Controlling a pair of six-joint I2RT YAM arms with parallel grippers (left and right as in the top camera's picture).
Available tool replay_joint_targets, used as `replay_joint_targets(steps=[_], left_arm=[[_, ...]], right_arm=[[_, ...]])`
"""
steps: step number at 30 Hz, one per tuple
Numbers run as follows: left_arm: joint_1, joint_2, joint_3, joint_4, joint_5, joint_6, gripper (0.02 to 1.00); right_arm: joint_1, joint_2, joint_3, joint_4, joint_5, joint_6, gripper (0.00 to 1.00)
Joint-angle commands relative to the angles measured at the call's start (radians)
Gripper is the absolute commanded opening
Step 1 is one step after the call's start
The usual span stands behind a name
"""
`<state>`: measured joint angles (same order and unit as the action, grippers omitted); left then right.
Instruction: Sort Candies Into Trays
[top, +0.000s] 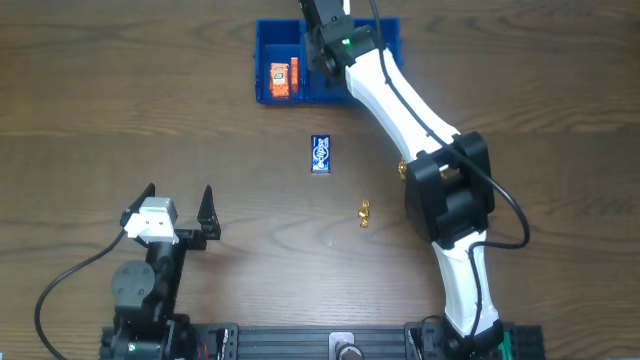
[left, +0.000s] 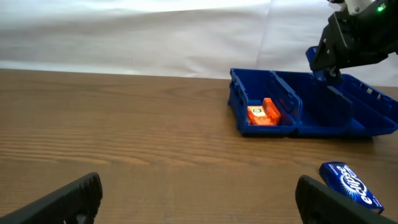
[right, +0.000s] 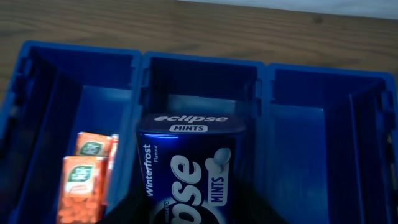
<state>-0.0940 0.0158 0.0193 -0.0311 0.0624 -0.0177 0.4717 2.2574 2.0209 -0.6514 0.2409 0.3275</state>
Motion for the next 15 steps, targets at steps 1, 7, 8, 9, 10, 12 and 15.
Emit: replay_joint_targets(steps=[1, 7, 8, 9, 10, 12, 15], left_arm=[[0.004, -0.004, -0.014, -0.043, 0.008, 0.015, 0.996], [0.004, -0.004, -0.014, -0.043, 0.008, 0.015, 0.998], [0.004, -0.004, -0.014, -0.043, 0.008, 0.015, 0.998], [0.004, -0.004, -0.014, -0.043, 0.008, 0.015, 0.998], [0.004, -0.004, -0.014, -0.043, 0.009, 0.015, 1.000], [0.004, -0.004, -0.014, -0.043, 0.008, 0.015, 0.998], [0.004, -0.004, -0.014, -0.043, 0.008, 0.015, 0.998]], right_arm=[[-0.001, 0.012, 0.039, 0.016, -0.037, -0.014, 0.614], [-0.016, -0.019, 0.039, 0.008, -0.069, -0.010, 1.000], [-0.021, -0.040, 0.039, -0.007, -0.091, -0.010, 1.000], [-0.021, -0.069, 0.039, -0.031, -0.103, -0.006, 0.998], [-0.018, -0.108, 0.039, -0.068, -0.105, -0.007, 1.000], [0.000, -0.164, 0.039, -0.158, -0.101, -0.007, 1.000], [0.052, -0.235, 0.026, -0.338, -0.101, 0.061, 0.998]])
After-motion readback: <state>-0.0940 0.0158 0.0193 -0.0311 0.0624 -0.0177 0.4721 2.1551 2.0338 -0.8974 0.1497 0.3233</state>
